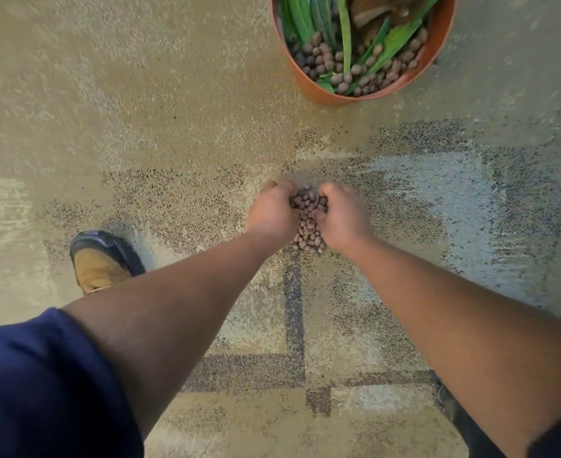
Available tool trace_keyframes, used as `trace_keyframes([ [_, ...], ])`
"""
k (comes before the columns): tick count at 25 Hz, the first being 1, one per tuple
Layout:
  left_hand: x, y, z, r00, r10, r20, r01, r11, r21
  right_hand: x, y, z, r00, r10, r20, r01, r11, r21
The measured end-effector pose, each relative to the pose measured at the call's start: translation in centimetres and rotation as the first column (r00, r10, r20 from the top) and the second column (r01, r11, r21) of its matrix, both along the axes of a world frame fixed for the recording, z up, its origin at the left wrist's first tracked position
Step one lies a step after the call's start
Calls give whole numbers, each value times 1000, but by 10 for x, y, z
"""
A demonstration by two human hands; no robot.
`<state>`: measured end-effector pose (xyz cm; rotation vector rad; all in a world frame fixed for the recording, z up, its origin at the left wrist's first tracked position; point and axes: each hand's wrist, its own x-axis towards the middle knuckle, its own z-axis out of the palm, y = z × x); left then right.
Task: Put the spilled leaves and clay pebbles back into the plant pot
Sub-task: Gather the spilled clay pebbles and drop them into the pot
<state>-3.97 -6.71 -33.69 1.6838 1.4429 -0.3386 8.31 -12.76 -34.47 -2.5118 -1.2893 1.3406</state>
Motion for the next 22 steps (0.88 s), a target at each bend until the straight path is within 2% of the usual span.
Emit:
trace_keyframes([
  [7,-2,5,-1,997,-80,-20,80,997,-3,1,-5,-3,1000,5,-14,-5,999,39],
  [12,-6,8,-4,998,-59,17,60,997,-56,8,-7,6,984,-169,-51,171,984,52],
  [16,-15,19,9,994,78,80,-71,993,-92,13,0,27,952,-282,-120,295,949,111],
  [19,-15,31,36,981,126,149,-120,992,-49,25,14,52,937,-298,-185,336,912,235],
  [22,3,53,76,913,159,376,-195,979,61,41,40,85,925,-283,-254,376,777,505],
])
